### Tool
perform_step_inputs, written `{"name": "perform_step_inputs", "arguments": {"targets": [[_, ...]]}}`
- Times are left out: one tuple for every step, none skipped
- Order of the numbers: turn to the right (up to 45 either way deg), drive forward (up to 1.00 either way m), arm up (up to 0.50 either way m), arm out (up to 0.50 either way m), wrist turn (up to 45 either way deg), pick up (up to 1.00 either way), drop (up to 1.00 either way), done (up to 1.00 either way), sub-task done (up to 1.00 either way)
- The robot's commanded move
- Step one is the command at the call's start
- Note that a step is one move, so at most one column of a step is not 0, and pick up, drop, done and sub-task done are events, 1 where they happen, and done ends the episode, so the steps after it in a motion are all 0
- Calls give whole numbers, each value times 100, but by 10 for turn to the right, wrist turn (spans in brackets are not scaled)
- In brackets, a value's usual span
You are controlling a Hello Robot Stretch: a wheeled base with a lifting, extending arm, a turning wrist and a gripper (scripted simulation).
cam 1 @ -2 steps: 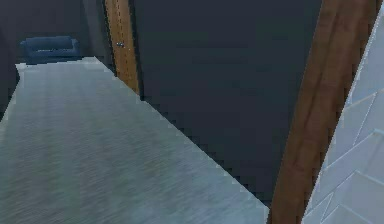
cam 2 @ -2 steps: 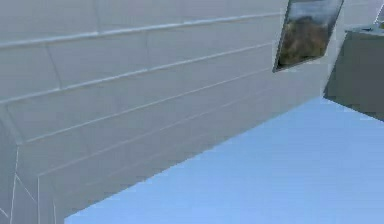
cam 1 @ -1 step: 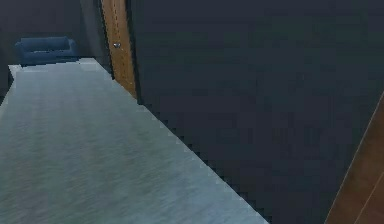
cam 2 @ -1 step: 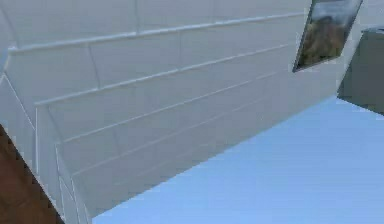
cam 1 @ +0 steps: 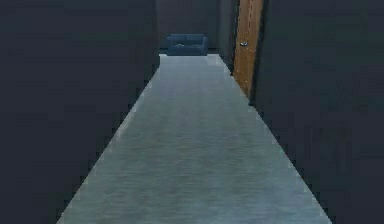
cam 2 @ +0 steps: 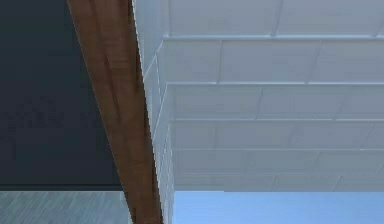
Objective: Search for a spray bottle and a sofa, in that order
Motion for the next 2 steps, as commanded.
{"name": "perform_step_inputs", "arguments": {"targets": [[0,100,0,0,0,0,0,0,0],[0,100,0,0,0,0,0,0,0]]}}
